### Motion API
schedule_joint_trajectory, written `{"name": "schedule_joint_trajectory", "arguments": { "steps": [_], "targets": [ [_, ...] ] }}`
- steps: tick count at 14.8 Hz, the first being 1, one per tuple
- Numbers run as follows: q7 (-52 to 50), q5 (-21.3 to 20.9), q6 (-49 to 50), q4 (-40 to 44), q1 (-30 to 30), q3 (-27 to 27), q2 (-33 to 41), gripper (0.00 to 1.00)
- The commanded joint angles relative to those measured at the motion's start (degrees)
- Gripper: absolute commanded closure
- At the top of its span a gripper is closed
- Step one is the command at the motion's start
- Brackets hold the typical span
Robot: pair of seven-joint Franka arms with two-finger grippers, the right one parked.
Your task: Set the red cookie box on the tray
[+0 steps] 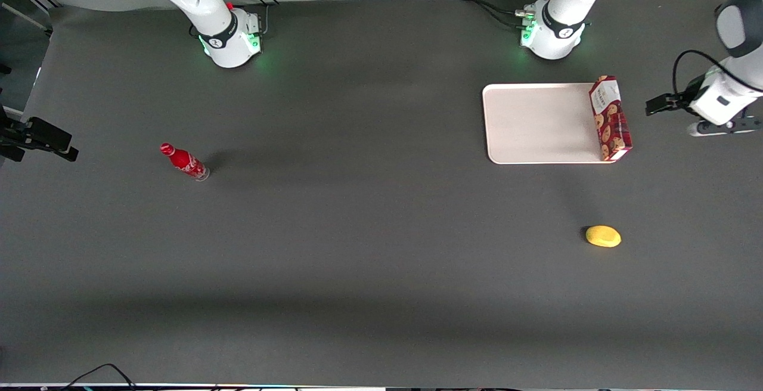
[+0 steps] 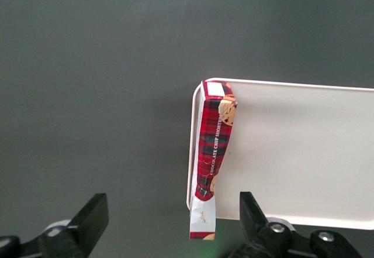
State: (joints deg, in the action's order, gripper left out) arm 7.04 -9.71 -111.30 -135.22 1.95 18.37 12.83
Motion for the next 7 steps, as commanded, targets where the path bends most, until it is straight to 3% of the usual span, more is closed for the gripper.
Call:
{"name": "schedule_joint_trajectory", "arguments": {
  "steps": [1, 7],
  "targets": [
    [-1.50, 2.84, 9.41, 10.30, 2.18, -3.24, 0.09, 0.00],
    [-3.62, 3.65, 13.04, 25.77, 2.35, -11.33, -4.29, 0.00]
  ]
}}
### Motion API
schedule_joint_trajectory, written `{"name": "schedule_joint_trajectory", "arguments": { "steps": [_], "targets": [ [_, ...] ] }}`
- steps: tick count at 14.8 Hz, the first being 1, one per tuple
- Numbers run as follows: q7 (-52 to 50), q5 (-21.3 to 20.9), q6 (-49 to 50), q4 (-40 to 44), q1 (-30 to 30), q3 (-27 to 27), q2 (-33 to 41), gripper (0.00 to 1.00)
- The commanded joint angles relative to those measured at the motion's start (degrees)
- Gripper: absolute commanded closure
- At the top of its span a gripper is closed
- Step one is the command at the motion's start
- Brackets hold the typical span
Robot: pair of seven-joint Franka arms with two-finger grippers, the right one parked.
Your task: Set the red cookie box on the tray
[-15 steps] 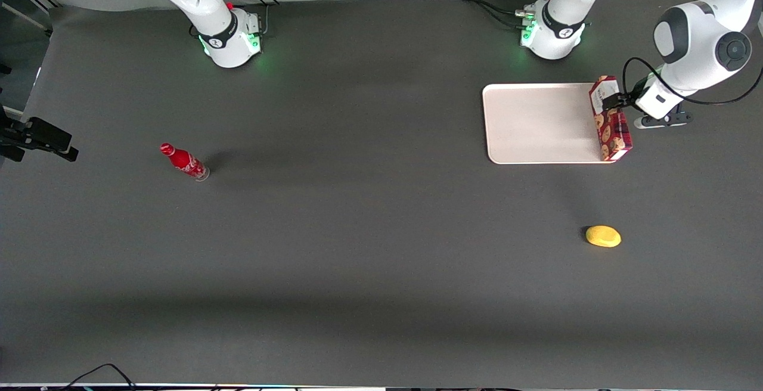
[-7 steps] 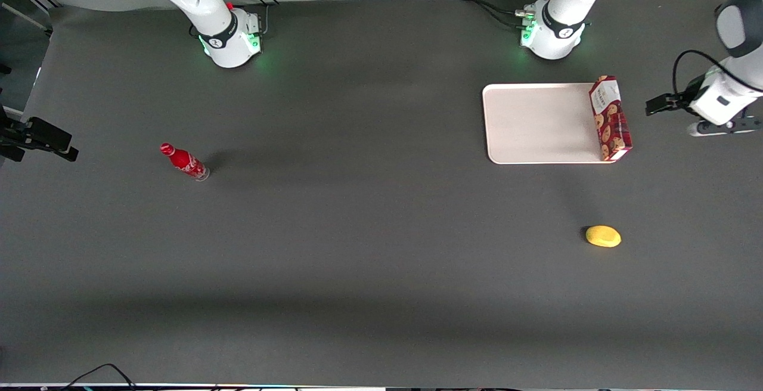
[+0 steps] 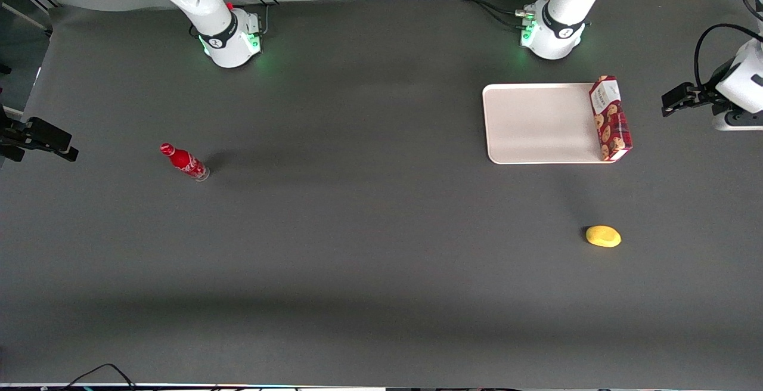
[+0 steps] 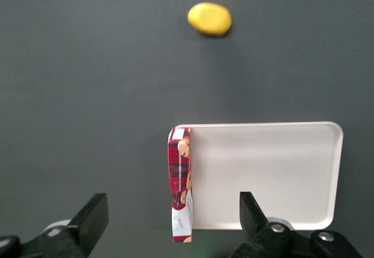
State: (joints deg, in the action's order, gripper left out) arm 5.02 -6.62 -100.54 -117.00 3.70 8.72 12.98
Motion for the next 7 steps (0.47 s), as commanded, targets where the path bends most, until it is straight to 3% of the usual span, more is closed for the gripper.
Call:
{"name": "schedule_joint_trajectory", "arguments": {
  "steps": [1, 7],
  "targets": [
    [-1.50, 0.56, 2.28, 10.27, 0.69, -1.78, -6.46, 0.00],
    [-1.24, 0.47, 2.28, 25.48, 0.78, -5.30, -18.32, 0.00]
  ]
}}
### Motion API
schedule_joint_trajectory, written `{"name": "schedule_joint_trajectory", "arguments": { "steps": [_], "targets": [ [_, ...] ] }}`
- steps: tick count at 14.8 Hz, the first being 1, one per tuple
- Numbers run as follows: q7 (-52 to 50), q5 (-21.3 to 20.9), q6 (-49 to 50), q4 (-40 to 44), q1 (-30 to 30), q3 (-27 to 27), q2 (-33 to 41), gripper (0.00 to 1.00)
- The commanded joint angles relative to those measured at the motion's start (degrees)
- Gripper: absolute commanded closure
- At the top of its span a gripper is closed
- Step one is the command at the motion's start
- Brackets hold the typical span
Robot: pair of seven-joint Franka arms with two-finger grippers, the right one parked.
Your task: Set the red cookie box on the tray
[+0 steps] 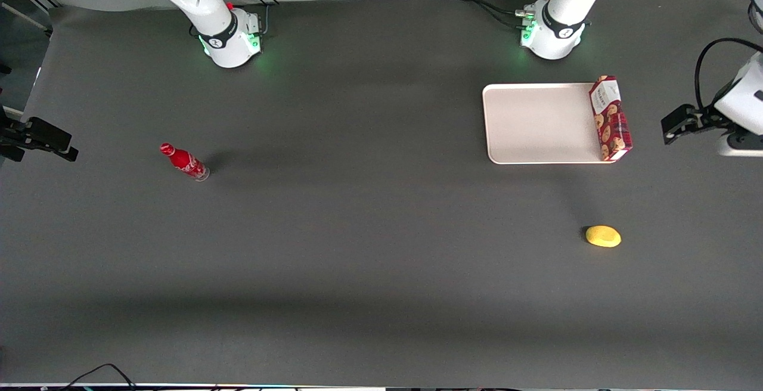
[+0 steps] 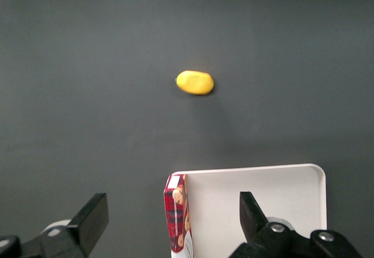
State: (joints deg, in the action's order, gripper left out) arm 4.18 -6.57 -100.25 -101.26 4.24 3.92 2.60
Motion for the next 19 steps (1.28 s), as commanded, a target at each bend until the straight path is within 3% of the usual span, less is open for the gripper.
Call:
{"name": "schedule_joint_trajectory", "arguments": {
  "steps": [1, 7, 10, 13, 16, 19],
  "targets": [
    [-0.57, 0.50, 1.91, 10.90, 0.24, -0.58, -9.27, 0.00],
    [-0.49, 0.77, 2.69, 10.47, -0.46, -1.28, -10.60, 0.00],
    [-0.66, 8.74, 5.68, 10.47, -0.63, -0.93, -10.25, 0.00],
    [-1.19, 8.86, 7.70, 9.60, -0.28, -1.10, -7.10, 0.00],
    [-1.45, 8.42, 4.99, 1.98, -0.46, -1.10, -0.96, 0.00],
    [-1.10, 8.42, 6.30, 1.86, -0.63, -0.93, 0.21, 0.00]
  ]
}}
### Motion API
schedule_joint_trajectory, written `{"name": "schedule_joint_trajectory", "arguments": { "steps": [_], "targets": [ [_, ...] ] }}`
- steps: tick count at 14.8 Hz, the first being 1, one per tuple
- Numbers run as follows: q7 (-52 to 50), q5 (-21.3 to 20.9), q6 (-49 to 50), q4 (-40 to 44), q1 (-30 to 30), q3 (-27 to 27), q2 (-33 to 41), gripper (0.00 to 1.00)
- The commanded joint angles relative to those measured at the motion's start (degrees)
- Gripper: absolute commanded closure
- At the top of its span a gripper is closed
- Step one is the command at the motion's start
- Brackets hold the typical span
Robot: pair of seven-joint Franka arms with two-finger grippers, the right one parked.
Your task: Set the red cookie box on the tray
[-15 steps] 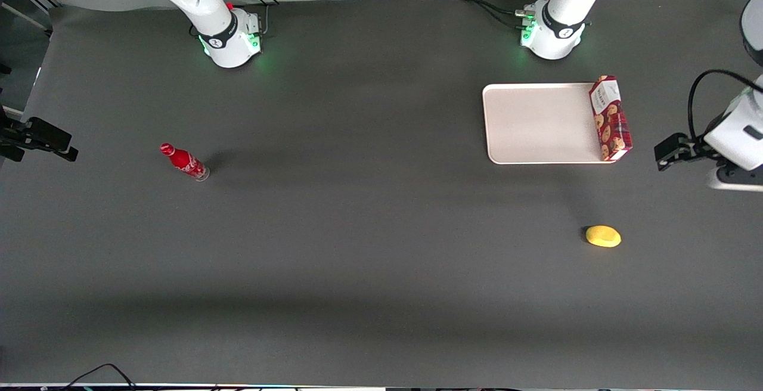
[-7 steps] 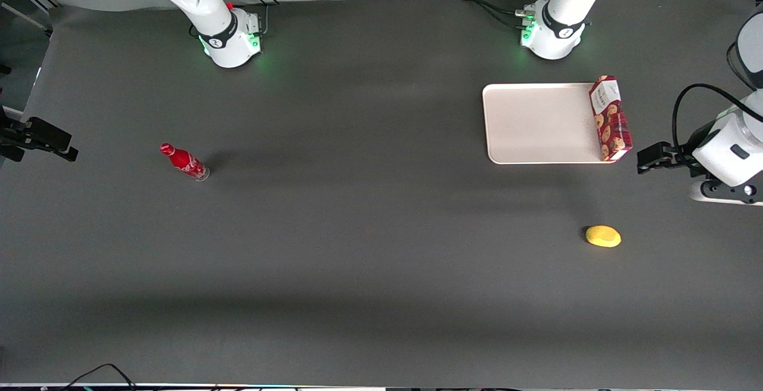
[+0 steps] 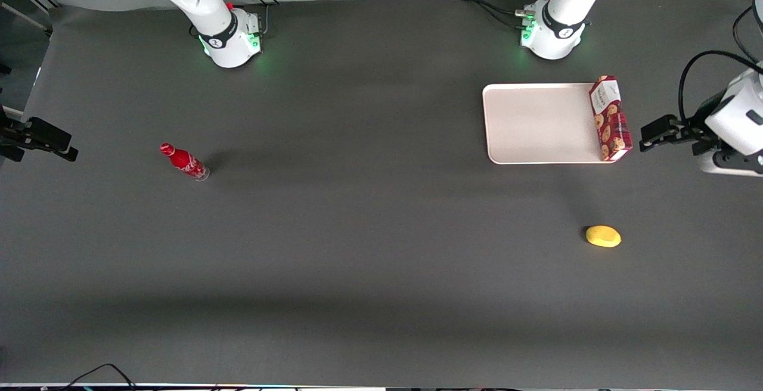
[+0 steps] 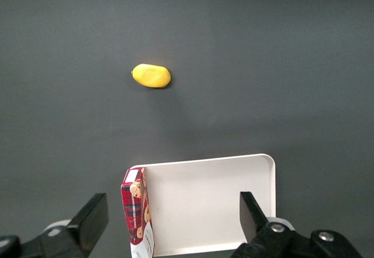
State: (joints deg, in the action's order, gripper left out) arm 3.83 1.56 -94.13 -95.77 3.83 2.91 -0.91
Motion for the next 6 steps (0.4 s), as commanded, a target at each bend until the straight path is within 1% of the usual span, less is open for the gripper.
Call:
{"name": "schedule_joint_trajectory", "arguments": {
  "steps": [1, 6],
  "targets": [
    [-0.84, 0.29, 0.96, -3.64, -0.23, 0.08, 3.81, 0.00],
    [-1.11, 0.11, 1.32, -1.53, -0.05, 0.08, 2.58, 0.00]
  ]
}}
